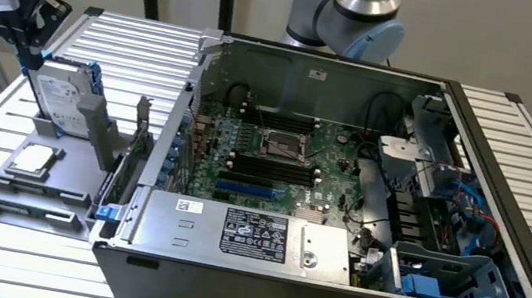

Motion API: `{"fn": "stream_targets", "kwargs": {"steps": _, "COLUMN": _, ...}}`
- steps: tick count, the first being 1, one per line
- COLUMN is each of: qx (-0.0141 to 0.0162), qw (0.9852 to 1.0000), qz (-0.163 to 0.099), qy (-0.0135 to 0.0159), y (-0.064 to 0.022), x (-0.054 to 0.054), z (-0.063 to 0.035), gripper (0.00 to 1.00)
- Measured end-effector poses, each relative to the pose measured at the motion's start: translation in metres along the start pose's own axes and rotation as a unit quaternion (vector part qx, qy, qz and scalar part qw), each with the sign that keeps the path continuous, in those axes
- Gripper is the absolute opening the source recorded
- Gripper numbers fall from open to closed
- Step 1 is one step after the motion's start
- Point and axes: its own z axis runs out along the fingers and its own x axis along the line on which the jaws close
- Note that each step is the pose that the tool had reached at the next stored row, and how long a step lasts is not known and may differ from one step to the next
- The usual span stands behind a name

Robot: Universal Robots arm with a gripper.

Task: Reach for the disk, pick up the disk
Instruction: 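Reach for the disk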

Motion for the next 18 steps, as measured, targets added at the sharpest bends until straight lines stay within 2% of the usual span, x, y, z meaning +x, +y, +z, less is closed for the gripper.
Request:
{"fn": "stream_targets", "kwargs": {"steps": 4, "qx": 0.0, "qw": 1.0, "qz": 0.0, "qy": -0.0001, "y": 0.0077, "x": 0.011, "z": -0.004, "gripper": 0.11}}
{"fn": "stream_targets", "kwargs": {"steps": 14, "qx": 0.0001, "qw": 1.0, "qz": 0.0, "qy": -0.0001, "y": 0.0487, "x": 0.027, "z": -0.0028, "gripper": 0.11}}
{"fn": "stream_targets", "kwargs": {"steps": 18, "qx": 0.0001, "qw": 1.0, "qz": 0.0, "qy": -0.0001, "y": 0.0496, "x": 0.028, "z": -0.0028, "gripper": 0.11}}
